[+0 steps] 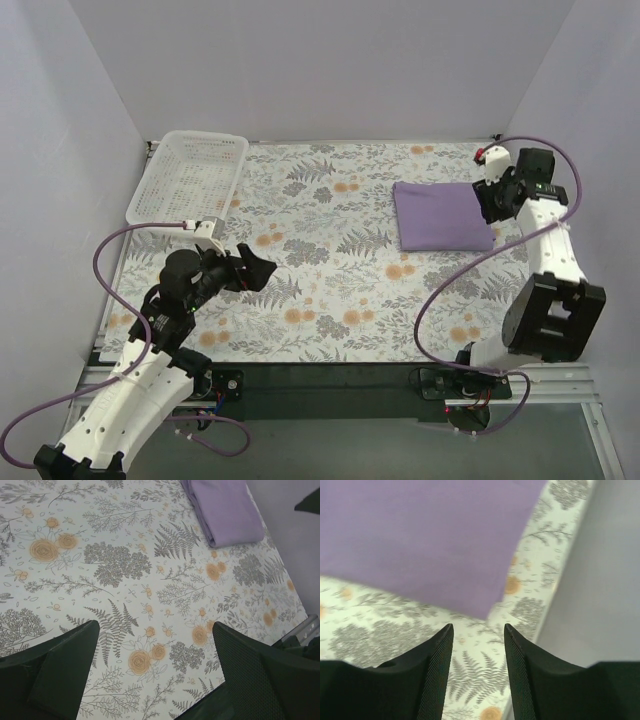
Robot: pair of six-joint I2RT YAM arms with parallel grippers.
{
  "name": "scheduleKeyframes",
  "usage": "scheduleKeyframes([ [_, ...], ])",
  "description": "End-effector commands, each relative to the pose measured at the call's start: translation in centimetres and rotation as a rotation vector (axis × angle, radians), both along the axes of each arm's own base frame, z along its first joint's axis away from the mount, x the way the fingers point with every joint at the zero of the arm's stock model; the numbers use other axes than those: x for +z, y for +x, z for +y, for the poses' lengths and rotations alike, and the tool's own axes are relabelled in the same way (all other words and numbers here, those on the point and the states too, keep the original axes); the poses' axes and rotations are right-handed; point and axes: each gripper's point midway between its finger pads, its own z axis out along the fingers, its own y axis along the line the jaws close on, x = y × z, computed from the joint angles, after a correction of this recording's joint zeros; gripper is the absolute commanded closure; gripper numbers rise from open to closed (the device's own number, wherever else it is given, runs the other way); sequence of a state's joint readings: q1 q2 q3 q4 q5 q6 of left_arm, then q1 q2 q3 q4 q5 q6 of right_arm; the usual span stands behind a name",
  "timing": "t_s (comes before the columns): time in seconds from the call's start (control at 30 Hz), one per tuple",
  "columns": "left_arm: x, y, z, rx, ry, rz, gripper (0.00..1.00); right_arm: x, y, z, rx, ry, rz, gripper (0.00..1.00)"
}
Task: Fold and stack the t-shirts
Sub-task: Reset both grippers
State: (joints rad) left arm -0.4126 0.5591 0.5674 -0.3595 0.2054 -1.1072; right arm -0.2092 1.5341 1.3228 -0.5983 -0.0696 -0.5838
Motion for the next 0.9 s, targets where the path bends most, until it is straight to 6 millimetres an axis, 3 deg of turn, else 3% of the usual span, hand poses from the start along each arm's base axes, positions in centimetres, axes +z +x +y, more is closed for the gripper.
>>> scheduleKeyframes([
  [0.0, -0.5, 0.8, 1.6, 0.122, 0.010, 0.042, 0.02, -0.3, -5.1, 5.8, 0.210, 0.184, -0.003, 0.48],
  [0.03, -0.7, 1.0, 2.0, 0.145, 0.021, 0.046, 0.02, -0.1, -6.1, 6.7, 0.232, 0.207, -0.022, 0.46],
  [0.07, -0.8, 1.1, 2.0, 0.151, 0.023, 0.053, 0.02, 2.0, -6.7, 6.9, 0.234, 0.193, -0.113, 0.45],
  [0.1, -0.6, 1.2, 2.1, 0.157, 0.022, 0.051, 0.02, 2.7, -7.2, 6.9, 0.214, 0.191, -0.153, 0.42],
  [0.13, -1.0, 1.6, 2.3, 0.177, 0.036, 0.061, 0.02, 1.9, -8.2, 7.0, 0.173, 0.212, -0.158, 0.33],
  [0.17, -0.9, 2.1, 2.6, 0.199, 0.042, 0.058, 0.02, 4.3, -8.4, 6.7, 0.152, 0.189, -0.266, 0.27],
  [0.23, -1.4, 3.3, 3.4, 0.255, 0.088, 0.065, 0.02, 5.3, -9.0, 5.8, 0.023, 0.199, -0.341, 0.02],
  [0.3, -1.7, 4.2, 4.3, 0.302, 0.137, 0.062, 0.02, 6.5, -9.7, 5.3, -0.053, 0.211, -0.432, 0.02],
  [0.4, -2.6, 4.9, 5.1, 0.324, 0.207, 0.059, 0.02, 6.6, -10.1, 5.0, -0.182, 0.296, -0.473, 0.02],
  [0.6, -1.1, 4.2, 5.0, 0.304, 0.170, -0.008, 0.02, 4.0, -9.4, 1.8, -0.475, 0.323, -0.453, 0.02],
  [0.87, -1.6, 4.1, 4.6, 0.278, 0.175, 0.006, 0.02, 2.6, -9.2, 0.4, -0.550, 0.286, -0.448, 0.02],
])
